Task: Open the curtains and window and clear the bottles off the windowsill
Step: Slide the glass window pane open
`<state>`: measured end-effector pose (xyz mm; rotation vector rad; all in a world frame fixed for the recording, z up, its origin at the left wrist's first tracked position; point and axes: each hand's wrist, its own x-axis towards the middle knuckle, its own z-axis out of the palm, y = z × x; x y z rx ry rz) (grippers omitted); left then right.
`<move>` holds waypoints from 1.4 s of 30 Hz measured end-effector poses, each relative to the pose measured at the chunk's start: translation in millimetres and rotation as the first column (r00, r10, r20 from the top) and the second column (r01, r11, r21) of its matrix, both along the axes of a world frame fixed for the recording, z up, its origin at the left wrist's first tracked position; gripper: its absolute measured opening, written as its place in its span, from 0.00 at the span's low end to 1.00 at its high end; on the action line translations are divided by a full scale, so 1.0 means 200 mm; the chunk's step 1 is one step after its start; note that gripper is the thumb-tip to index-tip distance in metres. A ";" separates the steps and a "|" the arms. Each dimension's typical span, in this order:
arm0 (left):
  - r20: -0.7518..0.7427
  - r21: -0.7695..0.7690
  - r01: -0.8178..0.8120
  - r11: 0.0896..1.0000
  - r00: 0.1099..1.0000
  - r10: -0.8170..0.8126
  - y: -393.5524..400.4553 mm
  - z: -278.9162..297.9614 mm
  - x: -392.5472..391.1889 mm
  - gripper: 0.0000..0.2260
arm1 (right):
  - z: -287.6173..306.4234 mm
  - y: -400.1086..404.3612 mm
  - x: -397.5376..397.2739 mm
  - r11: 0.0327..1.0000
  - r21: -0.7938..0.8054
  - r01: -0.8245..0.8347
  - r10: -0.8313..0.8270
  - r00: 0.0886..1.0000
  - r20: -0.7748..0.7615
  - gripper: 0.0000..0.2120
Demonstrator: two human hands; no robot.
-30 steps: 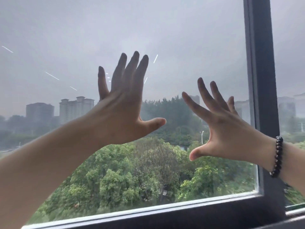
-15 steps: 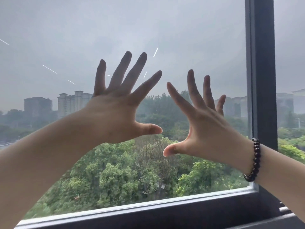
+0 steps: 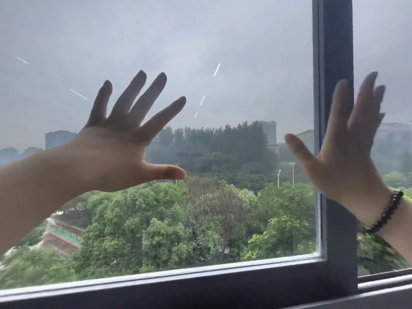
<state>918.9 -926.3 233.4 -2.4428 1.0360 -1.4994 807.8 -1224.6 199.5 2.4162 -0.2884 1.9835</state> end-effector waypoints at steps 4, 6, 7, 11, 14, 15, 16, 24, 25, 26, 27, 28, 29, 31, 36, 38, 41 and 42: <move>0.045 -0.015 0.002 1.000 0.999 -0.001 0.10 -0.01 0.04 0.48 | -0.02 -0.16 -0.01 0.981 0.143 -0.131 0.126 0.991 0.043 0.45; 0.067 -0.012 -0.003 1.000 0.998 0.004 0.15 -0.01 0.06 0.48 | -0.06 -0.19 0.00 0.942 0.220 -0.252 0.261 0.965 -0.010 0.44; 0.075 -0.009 -0.016 1.000 0.997 0.016 0.17 -0.01 0.07 0.48 | -0.07 -0.19 0.01 0.914 0.250 -0.320 0.337 0.941 -0.025 0.42; 0.063 -0.020 -0.059 0.998 0.996 0.060 0.25 -0.02 0.10 0.48 | -0.15 -0.12 0.09 0.715 0.303 -0.630 0.645 0.762 0.061 0.33; 0.074 -0.046 -0.029 0.999 0.997 0.033 0.32 -0.02 0.12 0.48 | -0.18 -0.06 0.15 0.624 0.279 -0.730 0.720 0.676 0.158 0.27; 0.087 -0.051 -0.013 0.999 0.996 0.018 0.34 -0.03 0.13 0.47 | -0.19 -0.05 0.16 0.595 0.279 -0.754 0.739 0.649 0.180 0.25; 0.101 -0.052 0.000 0.999 0.995 0.005 0.36 -0.03 0.14 0.47 | -0.19 -0.03 0.17 0.572 0.280 -0.771 0.753 0.629 0.195 0.25; 0.108 -0.094 0.017 0.995 0.994 -0.007 0.52 -0.09 0.17 0.44 | -0.18 0.17 0.25 0.471 0.247 -0.847 0.823 0.523 0.221 0.27; 0.103 -0.105 0.026 0.994 0.995 -0.015 0.53 -0.10 0.16 0.44 | -0.18 0.19 0.26 0.458 0.245 -0.854 0.830 0.510 0.226 0.27; 0.106 -0.103 0.031 0.994 0.994 -0.020 0.54 -0.12 0.16 0.43 | -0.19 0.21 0.28 0.447 0.240 -0.862 0.835 0.498 0.233 0.27; 0.107 -0.093 0.033 0.995 0.994 -0.023 0.54 -0.12 0.14 0.43 | -0.19 0.23 0.29 0.434 0.235 -0.869 0.840 0.485 0.241 0.26; 0.103 -0.083 0.033 0.996 0.994 -0.024 0.53 -0.13 0.13 0.43 | -0.19 0.25 0.30 0.421 0.233 -0.877 0.846 0.472 0.247 0.26; 0.092 -0.077 0.036 0.996 0.995 -0.028 0.52 -0.13 0.11 0.43 | -0.19 0.27 0.31 0.405 0.228 -0.885 0.854 0.456 0.251 0.25; 0.065 -0.061 0.040 0.997 0.997 -0.036 0.49 -0.14 0.06 0.43 | -0.19 0.31 0.33 0.377 0.219 -0.900 0.868 0.426 0.254 0.26; 0.015 0.018 0.029 0.999 0.999 -0.029 0.41 -0.14 -0.02 0.43 | -0.19 0.44 0.38 0.350 0.209 -0.913 0.883 0.396 0.252 0.26; 0.012 0.046 0.037 0.998 0.999 -0.038 0.37 -0.15 -0.05 0.42 | -0.20 0.49 0.41 0.335 0.216 -0.917 0.888 0.384 0.253 0.26; 0.017 0.079 0.056 0.995 0.998 -0.058 0.31 -0.17 -0.06 0.40 | -0.20 0.58 0.45 0.325 0.225 -0.919 0.891 0.377 0.253 0.27; 0.022 0.087 0.064 0.994 0.998 -0.066 0.29 -0.17 -0.06 0.39 | -0.20 0.62 0.45 0.316 0.225 -0.922 0.894 0.369 0.254 0.26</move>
